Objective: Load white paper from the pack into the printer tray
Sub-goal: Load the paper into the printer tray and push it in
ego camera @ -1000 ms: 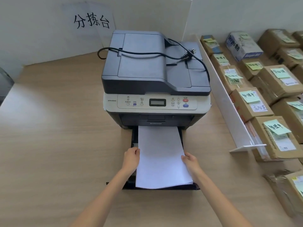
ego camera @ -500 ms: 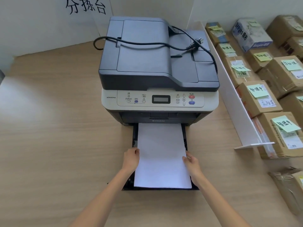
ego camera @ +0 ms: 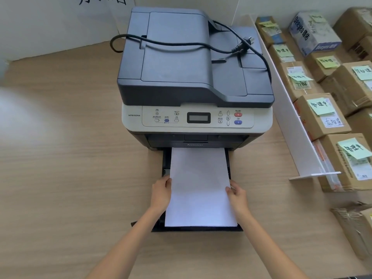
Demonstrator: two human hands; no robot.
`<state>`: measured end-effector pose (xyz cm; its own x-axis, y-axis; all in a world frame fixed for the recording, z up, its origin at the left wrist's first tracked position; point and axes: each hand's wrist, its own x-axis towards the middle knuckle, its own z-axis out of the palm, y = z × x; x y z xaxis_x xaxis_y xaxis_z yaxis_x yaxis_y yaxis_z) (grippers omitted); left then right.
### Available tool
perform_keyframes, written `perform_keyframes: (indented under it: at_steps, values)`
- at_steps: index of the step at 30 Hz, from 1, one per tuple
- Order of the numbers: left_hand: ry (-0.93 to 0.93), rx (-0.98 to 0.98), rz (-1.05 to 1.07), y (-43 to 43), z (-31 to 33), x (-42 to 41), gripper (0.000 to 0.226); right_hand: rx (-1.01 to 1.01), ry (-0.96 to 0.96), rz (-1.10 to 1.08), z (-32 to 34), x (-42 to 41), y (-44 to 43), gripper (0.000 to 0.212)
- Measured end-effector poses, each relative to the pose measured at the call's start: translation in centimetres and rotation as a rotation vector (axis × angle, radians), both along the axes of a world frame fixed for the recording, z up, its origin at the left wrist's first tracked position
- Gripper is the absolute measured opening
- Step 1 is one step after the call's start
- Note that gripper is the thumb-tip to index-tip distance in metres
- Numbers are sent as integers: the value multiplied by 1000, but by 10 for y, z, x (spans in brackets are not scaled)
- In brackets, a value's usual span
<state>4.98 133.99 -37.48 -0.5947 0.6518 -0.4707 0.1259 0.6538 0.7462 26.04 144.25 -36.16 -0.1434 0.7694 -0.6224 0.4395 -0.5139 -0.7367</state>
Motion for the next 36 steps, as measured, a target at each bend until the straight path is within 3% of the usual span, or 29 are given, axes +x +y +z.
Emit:
perform_keyframes:
  at_steps: [5,18,27,36]
  values:
    - [-117,-1,158,11,-2,-4,30,-64,54,-118,-3,-7,4,40]
    - [-9,-38,216,36,-9,-8,34,87,-67,-36,-16,-33,19,36]
    - [44,-47,123,37,-11,-6,27,180,-140,69,-19,-39,17,37]
    - [41,-127,-38,31,2,1,49,160,-136,179,-14,-34,14,45]
